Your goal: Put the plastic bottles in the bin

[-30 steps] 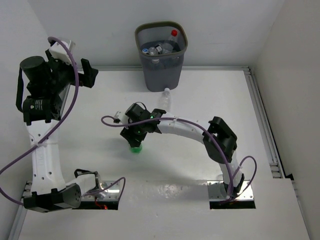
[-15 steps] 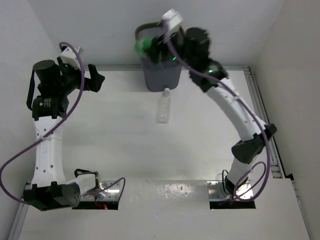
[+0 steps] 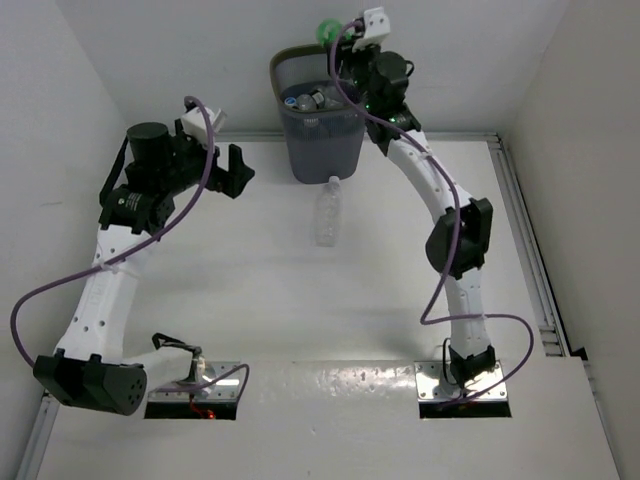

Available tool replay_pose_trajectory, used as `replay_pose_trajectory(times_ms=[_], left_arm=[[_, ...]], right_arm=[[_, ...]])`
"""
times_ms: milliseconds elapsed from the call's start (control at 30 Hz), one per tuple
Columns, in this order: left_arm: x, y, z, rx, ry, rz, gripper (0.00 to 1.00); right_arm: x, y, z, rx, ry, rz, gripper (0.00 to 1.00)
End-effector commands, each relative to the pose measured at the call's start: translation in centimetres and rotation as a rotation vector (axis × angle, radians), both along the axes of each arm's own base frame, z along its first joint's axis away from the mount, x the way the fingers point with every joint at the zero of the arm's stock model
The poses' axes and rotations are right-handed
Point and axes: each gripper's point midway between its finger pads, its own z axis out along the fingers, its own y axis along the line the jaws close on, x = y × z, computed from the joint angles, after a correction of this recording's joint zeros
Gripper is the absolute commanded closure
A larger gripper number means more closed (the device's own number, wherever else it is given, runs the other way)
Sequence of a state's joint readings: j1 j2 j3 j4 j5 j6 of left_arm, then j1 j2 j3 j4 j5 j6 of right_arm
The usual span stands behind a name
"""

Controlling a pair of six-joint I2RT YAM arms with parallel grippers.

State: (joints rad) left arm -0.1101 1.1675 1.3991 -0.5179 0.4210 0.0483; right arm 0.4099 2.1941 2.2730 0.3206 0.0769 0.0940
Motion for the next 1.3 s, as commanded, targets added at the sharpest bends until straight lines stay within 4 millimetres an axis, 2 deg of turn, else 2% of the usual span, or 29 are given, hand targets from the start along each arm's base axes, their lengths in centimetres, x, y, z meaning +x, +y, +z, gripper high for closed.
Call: replay_pose_trajectory(times_ms=[0,33,100,133,167,200,267,300,367,467,500,533,567,600,633,667,700,733,800,833,867,900,933,967,1000,1033,1100,1133,1267], left_arm=[[0.0,-1.3,-0.9,0.019,-0.005,-0.035,0.00],[-0.3,-1.7,-1.3,0.004,0.014,-0.059,0.00],[-0.8,-2.9,-3.2,-0.010,0.068,-0.084,0.00],[-0.7,-2.9,-3.7,-0.020,0.087,-0.054,0.00],[-0.8,-3.3,-5.2,-0.020,0.120,-0.049,0.00],[-0.9,-3.5,-5.8,-0.021,0.138,-0.039,0.00],[-1.5,-4.8,-6.8,-0.019,0.166,-0.053,0.00],[-1.6,-5.4,-7.2,-0.038,0.178,-0.047,0.00],[-1.5,-6.9,-8.4,-0.062,0.220,-0.041,0.00],[-0.1,-7.4,-10.2,-0.108,0.292,0.097,0.00],[0.3,-8.3,-11.4,-0.101,0.319,0.111,0.00],[0.6,-8.7,-12.0,-0.102,0.333,0.134,0.00],[1.1,-8.8,-12.6,-0.106,0.342,0.178,0.00],[1.0,-10.2,-12.9,-0.094,0.340,0.156,0.00],[1.5,-10.8,-14.3,-0.079,0.370,0.181,0.00],[1.8,-10.9,-15.3,-0.084,0.392,0.238,0.00],[2.5,-11.5,-15.1,-0.100,0.390,0.247,0.00],[2.8,-12.5,-17.2,-0.078,0.437,0.248,0.00],[4.2,-13.4,-17.5,-0.094,0.439,0.291,0.00],[4.5,-14.2,-18.0,-0.077,0.439,0.294,0.00],[5.3,-14.8,-19.5,-0.061,0.452,0.318,0.00],[6.1,-15.2,-19.7,-0.064,0.438,0.345,0.00],[6.7,-16.4,-18.8,-0.070,0.415,0.339,0.00],[7.1,-17.0,-19.0,-0.076,0.415,0.348,0.00],[7.7,-17.8,-20.2,-0.060,0.420,0.351,0.00],[8.1,-19.0,-19.5,-0.074,0.403,0.350,0.00],[8.7,-20.1,-20.4,-0.060,0.406,0.347,0.00],[9.0,-21.0,-21.6,-0.045,0.418,0.341,0.00],[10.0,-21.6,-24.4,0.002,0.438,0.354,0.00]], right_arm=[[0.2,-0.9,1.4,0.039,-0.076,-0.022,0.47],[0.6,-0.8,0.7,0.037,-0.065,-0.022,0.25],[1.0,-1.2,0.3,0.042,-0.038,-0.027,0.17],[0.5,-1.5,0.9,0.047,-0.034,-0.026,0.12],[0.4,-1.7,1.0,0.049,-0.029,-0.027,0.10],[-0.6,-2.2,2.1,0.069,-0.031,-0.019,0.10],[-1.1,-3.1,2.3,0.081,-0.005,-0.018,0.08],[-2.5,-3.4,3.9,0.095,-0.013,0.005,0.06],[-3.1,-4.1,3.8,0.085,0.008,0.015,0.06],[-6.0,-5.8,6.5,0.106,0.006,0.021,0.06],[-6.5,-6.1,5.9,0.092,0.044,0.034,0.05],[-8.2,-7.4,6.4,0.108,0.059,0.026,0.05],[-8.6,-8.0,6.0,0.101,0.077,0.015,0.05],[-9.4,-7.8,5.7,0.083,0.088,0.047,0.05],[-8.9,-8.6,1.7,0.052,0.169,0.029,0.05],[-11.7,-9.6,4.2,0.054,0.122,0.031,0.04],[-11.6,-10.5,1.9,0.034,0.170,0.011,0.04],[-13.4,-11.7,2.1,0.036,0.173,-0.002,0.04],[-13.6,-13.2,-2.0,0.006,0.270,-0.025,0.04],[-15.3,-14.2,-0.4,0.016,0.238,-0.037,0.04],[-15.3,-15.2,-2.2,0.006,0.274,-0.058,0.04],[-16.2,-15.6,-1.8,0.011,0.266,-0.063,0.04],[-16.5,-15.8,-2.7,0.004,0.297,-0.063,0.04],[-17.1,-17.1,-3.8,0.010,0.320,-0.081,0.03],[-17.2,-17.6,-4.4,0.009,0.337,-0.092,0.03],[-17.5,-17.7,-5.2,0.007,0.359,-0.089,0.03],[-18.0,-18.7,-5.5,0.018,0.366,-0.101,0.03],[-18.2,-19.3,-6.5,0.020,0.399,-0.110,0.03],[-18.6,-19.8,-7.1,0.029,0.429,-0.108,0.03]])
